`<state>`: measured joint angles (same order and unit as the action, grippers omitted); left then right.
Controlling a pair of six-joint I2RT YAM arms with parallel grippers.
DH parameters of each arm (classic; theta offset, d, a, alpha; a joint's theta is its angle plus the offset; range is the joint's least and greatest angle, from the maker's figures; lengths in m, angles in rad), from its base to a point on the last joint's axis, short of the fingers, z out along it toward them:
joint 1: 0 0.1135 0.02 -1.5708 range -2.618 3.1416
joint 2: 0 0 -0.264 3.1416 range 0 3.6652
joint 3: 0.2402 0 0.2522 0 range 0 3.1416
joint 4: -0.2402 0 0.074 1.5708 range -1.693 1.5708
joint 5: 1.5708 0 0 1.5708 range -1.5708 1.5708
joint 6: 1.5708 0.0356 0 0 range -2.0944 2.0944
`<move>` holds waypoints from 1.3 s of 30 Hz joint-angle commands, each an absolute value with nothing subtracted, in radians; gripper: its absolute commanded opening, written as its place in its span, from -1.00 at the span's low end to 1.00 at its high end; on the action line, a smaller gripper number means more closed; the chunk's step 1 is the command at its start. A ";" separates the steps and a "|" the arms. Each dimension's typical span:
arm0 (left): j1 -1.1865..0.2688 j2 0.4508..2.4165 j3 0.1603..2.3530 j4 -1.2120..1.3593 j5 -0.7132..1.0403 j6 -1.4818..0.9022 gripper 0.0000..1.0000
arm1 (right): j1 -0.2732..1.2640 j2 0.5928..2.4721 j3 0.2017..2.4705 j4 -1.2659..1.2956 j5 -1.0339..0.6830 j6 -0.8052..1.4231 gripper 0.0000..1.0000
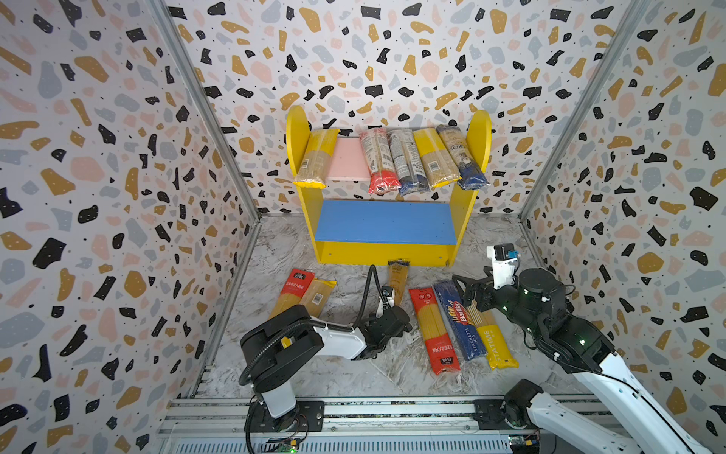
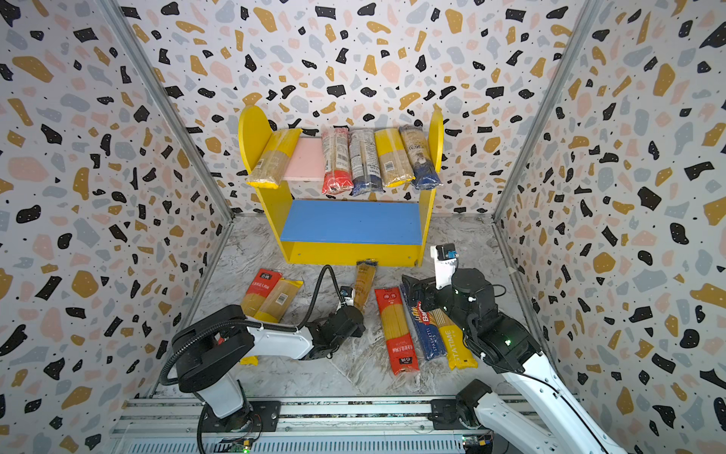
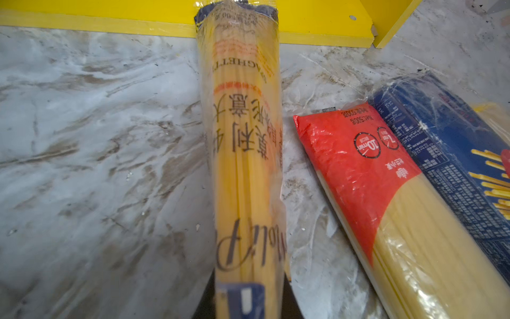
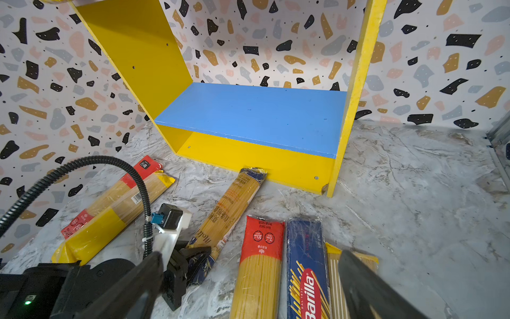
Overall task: Place and organize the pasta boxes and bags onto the shelf
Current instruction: 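Lower the left gripper onto the Moli Pasta spaghetti bag, then close the left gripper on the Moli Pasta bag's end and lift it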
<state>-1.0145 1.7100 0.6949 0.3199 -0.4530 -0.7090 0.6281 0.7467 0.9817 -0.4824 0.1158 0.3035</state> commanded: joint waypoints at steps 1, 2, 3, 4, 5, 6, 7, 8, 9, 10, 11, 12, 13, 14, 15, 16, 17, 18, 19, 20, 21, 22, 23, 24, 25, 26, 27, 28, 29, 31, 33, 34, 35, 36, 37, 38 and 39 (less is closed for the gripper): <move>-1.012 1.712 0.635 0.150 -0.422 -0.656 -1.00 | 0.631 0.747 1.027 -0.460 0.106 0.293 0.98; -1.013 1.701 0.637 0.143 -0.430 -0.650 -1.00 | 0.631 0.750 1.031 -0.460 0.105 0.294 0.98; -1.012 1.691 0.641 0.135 -0.435 -0.643 -1.00 | 0.631 0.753 1.034 -0.461 0.104 0.295 0.98; -1.012 1.685 0.644 0.129 -0.438 -0.638 -1.00 | 0.631 0.754 1.037 -0.461 0.104 0.296 0.98; -1.014 1.678 0.647 0.121 -0.443 -0.633 -1.00 | 0.631 0.755 1.039 -0.459 0.102 0.299 0.98; -1.012 1.668 0.650 0.113 -0.448 -0.628 -1.00 | 0.631 0.757 1.041 -0.459 0.100 0.300 0.98; -1.013 1.660 0.650 0.106 -0.451 -0.623 -1.00 | 0.631 0.759 1.044 -0.460 0.097 0.302 0.98; -1.014 1.646 0.647 0.100 -0.455 -0.619 -1.00 | 0.630 0.759 1.045 -0.459 0.095 0.303 0.98; -1.013 1.632 0.645 0.094 -0.461 -0.615 -1.00 | 0.631 0.761 1.046 -0.460 0.093 0.304 0.98; -1.013 1.617 0.644 0.089 -0.465 -0.610 -1.00 | 0.632 0.762 1.046 -0.460 0.091 0.305 0.98; -1.012 1.597 0.641 0.080 -0.469 -0.606 -1.00 | 0.631 0.764 1.046 -0.460 0.089 0.308 0.98; -1.012 1.577 0.638 0.072 -0.473 -0.600 -1.00 | 0.631 0.765 1.046 -0.460 0.088 0.310 0.98; -1.013 1.556 0.635 0.063 -0.477 -0.597 -1.00 | 0.631 0.767 1.046 -0.459 0.085 0.313 0.98; -1.013 1.531 0.632 0.051 -0.485 -0.593 -1.00 | 0.631 0.769 1.048 -0.456 0.082 0.314 0.98; -1.013 1.505 0.629 0.035 -0.492 -0.587 -1.00 | 0.631 0.771 1.049 -0.456 0.080 0.315 0.98; -1.013 1.478 0.627 0.021 -0.497 -0.582 -1.00 | 0.631 0.773 1.051 -0.454 0.079 0.317 0.98; -1.013 1.447 0.624 0.004 -0.503 -0.577 -1.00 | 0.632 0.776 1.053 -0.453 0.077 0.316 0.98; -1.013 1.414 0.620 -0.013 -0.510 -0.571 -1.00 | 0.632 0.779 1.057 -0.451 0.078 0.317 0.98; -1.012 1.381 0.620 -0.031 -0.516 -0.567 -1.00 | 0.632 0.782 1.060 -0.450 0.076 0.316 0.98; -1.012 1.342 0.617 -0.054 -0.525 -0.564 -1.00 | 0.632 0.787 1.065 -0.449 0.074 0.316 0.98; -1.013 1.303 0.616 -0.079 -0.535 -0.561 -1.00 | 0.632 0.791 1.070 -0.449 0.072 0.319 0.98; -1.013 1.270 0.616 -0.103 -0.542 -0.559 -1.00 | 0.633 0.795 1.073 -0.447 0.071 0.319 0.98; -1.012 1.227 0.618 -0.130 -0.549 -0.557 -1.00 | 0.632 0.798 1.075 -0.444 0.068 0.320 0.98; -1.013 1.181 0.619 -0.156 -0.556 -0.557 -1.00 | 0.632 0.801 1.078 -0.441 0.066 0.321 0.98; -1.012 1.146 0.621 -0.179 -0.559 -0.558 -1.00 | 0.633 0.804 1.080 -0.438 0.065 0.323 0.98; -1.013 1.101 0.624 -0.202 -0.558 -0.558 -1.00 | 0.635 0.808 1.081 -0.433 0.064 0.323 0.98; -1.012 1.058 0.627 -0.224 -0.559 -0.562 -1.00 | 0.634 0.813 1.083 -0.430 0.064 0.324 0.98; -1.013 1.026 0.628 -0.241 -0.561 -0.564 -1.00 | 0.636 0.817 1.085 -0.428 0.066 0.325 0.98; -1.013 0.986 0.633 -0.261 -0.563 -0.566 -1.00 | 0.637 0.823 1.087 -0.426 0.066 0.323 0.98; -1.012 0.922 0.642 -0.299 -0.567 -0.566 -1.00 | 0.638 0.835 1.096 -0.421 0.064 0.321 0.98; -1.013 0.867 0.660 -0.343 -0.572 -0.566 -1.00 | 0.643 0.848 1.106 -0.417 0.063 0.319 0.98; -1.013 0.848 0.669 -0.365 -0.576 -0.564 -1.00 | 0.645 0.852 1.111 -0.416 0.064 0.317 0.98; -1.013 0.827 0.683 -0.389 -0.581 -0.563 -1.00 | 0.649 0.858 1.119 -0.416 0.063 0.316 0.98; -1.014 0.809 0.695 -0.417 -0.586 -0.559 -1.00 | 0.652 0.863 1.125 -0.416 0.064 0.314 0.98; -1.014 0.795 0.709 -0.440 -0.590 -0.555 -1.00 | 0.654 0.865 1.130 -0.416 0.064 0.314 0.98; -1.014 0.777 0.725 -0.467 -0.598 -0.555 -1.00 | 0.657 0.869 1.135 -0.416 0.064 0.313 0.98; -1.014 0.759 0.741 -0.490 -0.607 -0.554 -1.00 | 0.658 0.871 1.140 -0.417 0.066 0.311 0.98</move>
<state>-1.0149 0.8200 0.6464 -0.5091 -0.5125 -0.5743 0.6498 0.8734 1.0897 -0.4339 0.0704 0.3130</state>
